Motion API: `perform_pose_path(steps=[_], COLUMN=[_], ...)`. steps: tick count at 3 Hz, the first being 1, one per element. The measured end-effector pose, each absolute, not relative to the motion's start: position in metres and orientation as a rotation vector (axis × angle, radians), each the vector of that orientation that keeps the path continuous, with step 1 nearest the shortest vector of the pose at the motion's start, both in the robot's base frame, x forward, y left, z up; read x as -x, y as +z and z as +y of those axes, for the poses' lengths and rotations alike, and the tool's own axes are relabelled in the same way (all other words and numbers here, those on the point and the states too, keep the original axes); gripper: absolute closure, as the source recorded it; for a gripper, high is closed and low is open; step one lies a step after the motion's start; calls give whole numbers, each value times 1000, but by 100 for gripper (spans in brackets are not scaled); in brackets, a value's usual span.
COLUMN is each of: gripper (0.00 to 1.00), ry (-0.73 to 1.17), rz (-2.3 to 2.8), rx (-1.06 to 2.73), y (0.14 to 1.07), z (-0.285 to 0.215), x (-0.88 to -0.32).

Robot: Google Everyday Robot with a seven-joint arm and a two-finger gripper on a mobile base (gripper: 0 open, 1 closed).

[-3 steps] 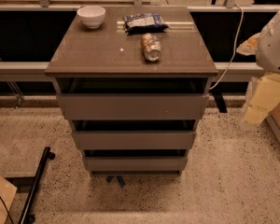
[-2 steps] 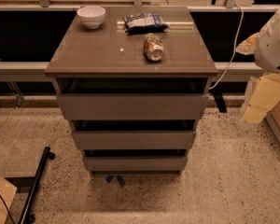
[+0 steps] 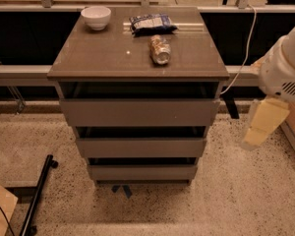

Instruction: Open bottom drawer

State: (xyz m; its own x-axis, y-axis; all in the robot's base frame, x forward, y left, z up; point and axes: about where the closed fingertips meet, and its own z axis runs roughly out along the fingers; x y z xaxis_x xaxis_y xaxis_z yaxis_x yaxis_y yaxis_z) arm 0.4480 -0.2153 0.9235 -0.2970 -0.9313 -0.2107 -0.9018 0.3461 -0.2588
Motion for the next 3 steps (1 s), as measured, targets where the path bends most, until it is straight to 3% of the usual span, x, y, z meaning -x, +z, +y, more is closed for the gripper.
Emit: perform_pose_path(steps=[2, 3], gripper=[0, 0], ry=[-15, -24], rz=[2179, 2168], rx=[1539, 1533], y=[818, 818], z=[-214, -213], x=[-498, -504])
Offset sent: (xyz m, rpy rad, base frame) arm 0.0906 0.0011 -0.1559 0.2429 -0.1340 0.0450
